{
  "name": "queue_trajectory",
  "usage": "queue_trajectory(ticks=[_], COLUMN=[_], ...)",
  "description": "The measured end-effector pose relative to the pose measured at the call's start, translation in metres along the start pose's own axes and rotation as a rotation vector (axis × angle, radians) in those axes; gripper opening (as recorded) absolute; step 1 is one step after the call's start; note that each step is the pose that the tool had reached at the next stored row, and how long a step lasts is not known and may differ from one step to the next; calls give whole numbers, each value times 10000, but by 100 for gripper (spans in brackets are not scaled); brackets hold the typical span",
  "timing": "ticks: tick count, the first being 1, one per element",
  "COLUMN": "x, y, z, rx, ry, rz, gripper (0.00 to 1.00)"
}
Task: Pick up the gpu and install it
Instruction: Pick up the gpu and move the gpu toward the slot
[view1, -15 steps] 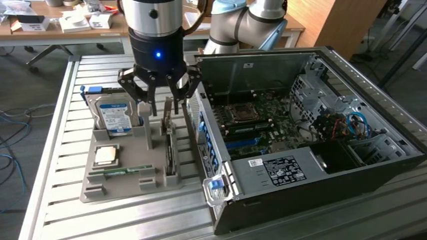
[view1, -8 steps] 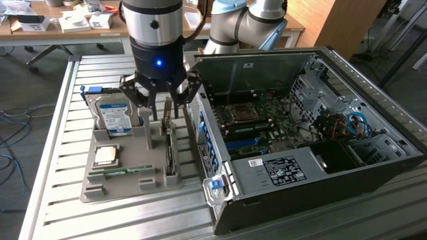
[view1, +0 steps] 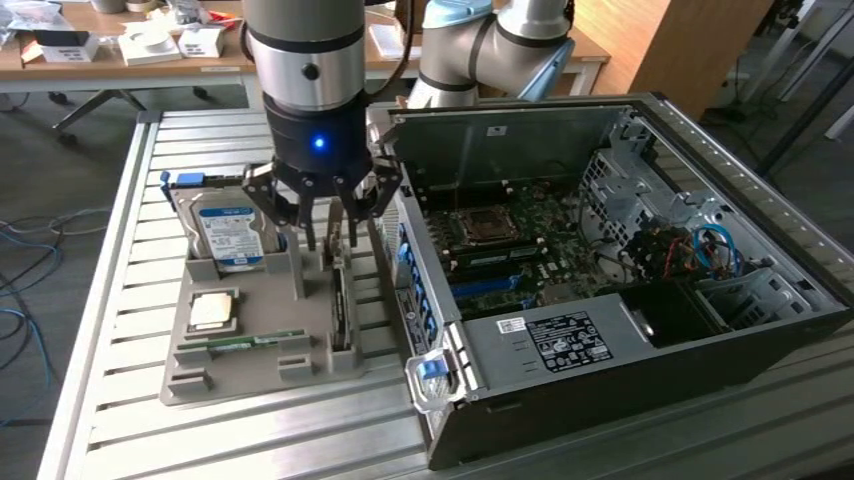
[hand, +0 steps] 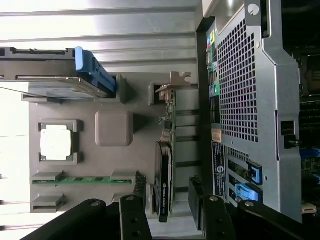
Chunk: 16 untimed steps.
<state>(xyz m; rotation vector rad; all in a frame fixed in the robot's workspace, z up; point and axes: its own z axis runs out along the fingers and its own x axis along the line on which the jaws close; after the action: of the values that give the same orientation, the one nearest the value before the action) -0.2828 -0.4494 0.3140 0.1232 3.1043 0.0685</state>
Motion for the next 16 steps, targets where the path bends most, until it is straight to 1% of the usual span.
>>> queue_trajectory(ticks=[12,16], x=[7,3], y=[-10,-9], z=[216,223], rx=[0,0], ry=[0,0], rz=[0,2], gripper=[47,47])
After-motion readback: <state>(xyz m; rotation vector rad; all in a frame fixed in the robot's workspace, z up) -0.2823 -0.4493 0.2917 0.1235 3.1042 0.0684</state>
